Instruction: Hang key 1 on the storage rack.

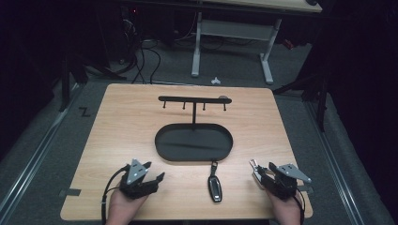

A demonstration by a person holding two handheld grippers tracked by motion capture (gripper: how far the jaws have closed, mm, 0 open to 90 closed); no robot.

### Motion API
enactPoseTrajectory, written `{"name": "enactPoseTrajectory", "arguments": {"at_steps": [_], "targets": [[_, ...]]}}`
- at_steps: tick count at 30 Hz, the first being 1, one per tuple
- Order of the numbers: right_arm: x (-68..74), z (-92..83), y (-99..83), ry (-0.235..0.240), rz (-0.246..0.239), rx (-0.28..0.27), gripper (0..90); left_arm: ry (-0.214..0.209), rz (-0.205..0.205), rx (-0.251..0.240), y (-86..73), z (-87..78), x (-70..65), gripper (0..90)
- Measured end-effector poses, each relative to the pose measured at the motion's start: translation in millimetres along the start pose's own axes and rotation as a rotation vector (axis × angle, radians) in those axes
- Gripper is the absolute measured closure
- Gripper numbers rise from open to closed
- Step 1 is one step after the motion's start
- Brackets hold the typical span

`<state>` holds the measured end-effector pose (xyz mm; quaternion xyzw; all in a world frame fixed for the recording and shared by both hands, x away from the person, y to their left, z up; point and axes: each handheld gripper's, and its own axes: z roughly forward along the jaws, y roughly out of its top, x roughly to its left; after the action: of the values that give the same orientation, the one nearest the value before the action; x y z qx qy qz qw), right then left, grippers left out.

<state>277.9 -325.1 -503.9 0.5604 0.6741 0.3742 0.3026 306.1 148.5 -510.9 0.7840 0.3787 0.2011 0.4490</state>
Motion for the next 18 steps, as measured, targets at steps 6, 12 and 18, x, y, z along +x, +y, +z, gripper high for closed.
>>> {"name": "enactPoseTrajectory", "arguments": {"at_steps": [6, 12, 18], "targets": [[0.6, 9.0, -2.8, -0.018, 0.026, 0.032, 47.4, -0.008, -0.063, -0.004, -3.6, 0.0, 21.1, 34.8], [-0.6, 12.6, -4.7, -0.019, 0.012, 0.043, 45.9, -0.014, -0.071, -0.005, -6.4, -0.1, 21.6, 35.2], [1.5, 11.6, -4.3, 0.003, 0.006, 0.044, 45.3, -0.019, -0.081, -0.008, -7.7, 0.7, 22.0, 36.1]]}}
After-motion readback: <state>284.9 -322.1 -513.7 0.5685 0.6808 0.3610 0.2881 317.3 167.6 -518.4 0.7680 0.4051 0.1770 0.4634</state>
